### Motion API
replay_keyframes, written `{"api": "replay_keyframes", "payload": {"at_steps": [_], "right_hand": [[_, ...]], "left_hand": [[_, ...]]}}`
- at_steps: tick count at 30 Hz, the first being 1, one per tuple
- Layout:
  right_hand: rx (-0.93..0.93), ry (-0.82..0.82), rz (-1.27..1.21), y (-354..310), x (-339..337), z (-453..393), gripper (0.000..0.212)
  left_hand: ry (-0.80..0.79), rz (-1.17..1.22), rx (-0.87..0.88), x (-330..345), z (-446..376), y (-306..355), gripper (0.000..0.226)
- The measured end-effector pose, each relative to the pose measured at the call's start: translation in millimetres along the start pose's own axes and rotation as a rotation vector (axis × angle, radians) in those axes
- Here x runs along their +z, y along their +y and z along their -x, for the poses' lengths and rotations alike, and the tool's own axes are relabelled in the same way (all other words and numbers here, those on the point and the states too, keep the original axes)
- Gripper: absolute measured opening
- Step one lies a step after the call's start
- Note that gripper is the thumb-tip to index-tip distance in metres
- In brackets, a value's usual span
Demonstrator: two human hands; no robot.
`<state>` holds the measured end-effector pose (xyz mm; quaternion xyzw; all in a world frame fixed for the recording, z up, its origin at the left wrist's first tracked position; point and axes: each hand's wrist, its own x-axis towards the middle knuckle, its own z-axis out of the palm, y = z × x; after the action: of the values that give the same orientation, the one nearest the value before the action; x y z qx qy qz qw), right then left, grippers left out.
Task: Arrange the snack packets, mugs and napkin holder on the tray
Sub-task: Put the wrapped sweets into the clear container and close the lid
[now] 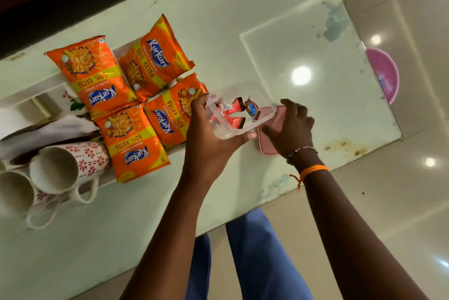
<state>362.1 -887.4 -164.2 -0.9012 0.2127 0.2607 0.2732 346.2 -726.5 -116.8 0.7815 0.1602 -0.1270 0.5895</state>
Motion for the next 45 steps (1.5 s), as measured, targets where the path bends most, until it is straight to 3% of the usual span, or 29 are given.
{"api": "replay_keyframes", "payload": {"at_steps": [2,5,7,11,15,17,21,24,26,30,33,38,45], "right_hand": [[0.021,0.012,0.113,-2.5,19.8,11.5,0.074],[-0.008,0.135,0.229,-8.3,36.6,23.8,0.063],[-0.009,0.148,0.181,-10.6,40.8,30.6,0.063],[-0.01,0.176,-0.132,-12.0,36.8,51.0,0.07],[-0.039,0.318,-0.391,-19.4,23.7,80.1,0.066],[0.024,0.318,-0.646,-25.8,17.4,93.8,0.058],[0.018,0.059,-1.298,-44.1,18.6,118.7,0.021],[-0.078,-0.108,-1.477,-64.3,35.7,133.4,0.008],[-0.131,-0.22,-1.464,-79.3,52.4,143.5,0.012],[-0.241,-0.431,-1.189,-94.3,80.5,160.7,0.028],[-0.303,-0.544,-0.951,-99.0,94.3,173.9,0.059],[-0.399,-0.719,-0.694,-98.7,113.1,183.1,0.075],[-0.436,-0.739,-0.546,-103.2,121.6,176.5,0.082]], "left_hand": [[-0.017,-0.001,0.007,-12.5,11.2,-5.1,0.094],[-0.051,-0.004,-0.005,-33.3,26.8,-14.3,0.094],[-0.07,-0.003,-0.023,-47.6,37.0,-20.7,0.094],[-0.059,0.05,-0.086,-72.8,56.8,-29.5,0.097],[-0.039,0.088,-0.142,-99.0,74.0,-36.6,0.1],[-0.015,0.108,-0.156,-111.4,80.8,-39.2,0.097],[0.006,0.166,-0.153,-134.6,87.1,-43.6,0.093],[0.014,0.197,-0.151,-151.4,90.2,-48.4,0.089],[0.0,0.214,-0.138,-163.4,93.4,-53.1,0.084],[-0.045,0.211,-0.116,-188.5,105.5,-64.0,0.072],[-0.096,0.174,-0.121,-207.4,119.9,-72.9,0.08],[-0.159,0.173,-0.148,-227.2,137.4,-88.3,0.086],[-0.2,0.252,-0.221,-229.9,140.4,-108.6,0.086]]}}
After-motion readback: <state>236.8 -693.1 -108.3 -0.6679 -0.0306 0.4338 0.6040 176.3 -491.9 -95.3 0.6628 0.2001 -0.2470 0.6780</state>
